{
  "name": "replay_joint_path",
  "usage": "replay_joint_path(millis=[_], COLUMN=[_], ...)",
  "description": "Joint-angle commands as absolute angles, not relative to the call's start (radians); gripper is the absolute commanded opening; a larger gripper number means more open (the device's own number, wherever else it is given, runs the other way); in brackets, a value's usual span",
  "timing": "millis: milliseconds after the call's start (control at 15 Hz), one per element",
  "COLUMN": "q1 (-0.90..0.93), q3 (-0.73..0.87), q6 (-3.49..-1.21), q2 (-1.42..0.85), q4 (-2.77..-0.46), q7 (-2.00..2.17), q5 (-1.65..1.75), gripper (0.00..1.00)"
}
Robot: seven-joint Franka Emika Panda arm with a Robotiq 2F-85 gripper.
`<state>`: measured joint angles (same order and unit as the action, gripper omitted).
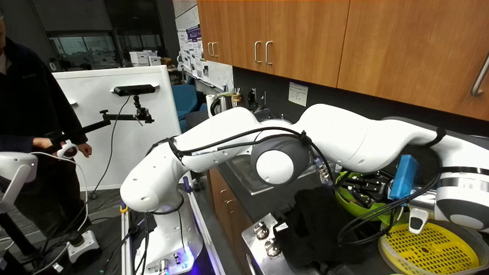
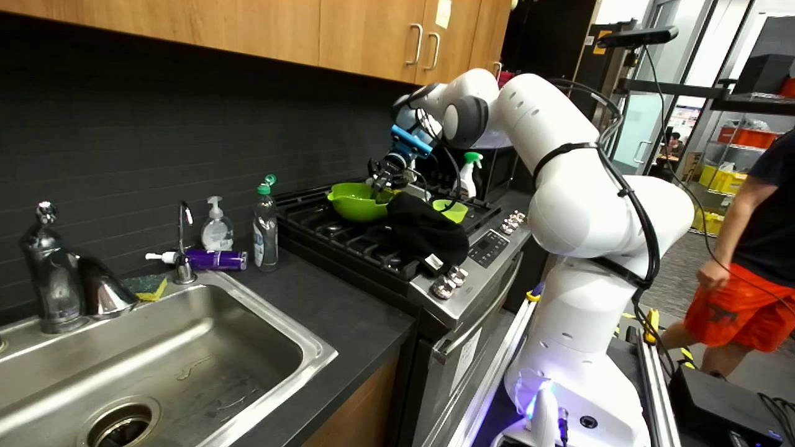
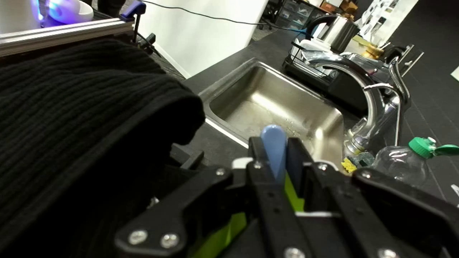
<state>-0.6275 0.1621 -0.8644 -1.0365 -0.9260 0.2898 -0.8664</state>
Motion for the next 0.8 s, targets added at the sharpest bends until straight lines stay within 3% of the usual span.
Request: replay_joint_path(millis=[0,733], q1=[-0.606,-0.584], q3=[0.143,0.129], q6=[-0.852,-0.808], q2=[-1.065,-1.055], q4=[-0.867,-0.834], q7=[0.301,0.282], q5=[-0.85,-0.827], gripper=[0.05,0.05])
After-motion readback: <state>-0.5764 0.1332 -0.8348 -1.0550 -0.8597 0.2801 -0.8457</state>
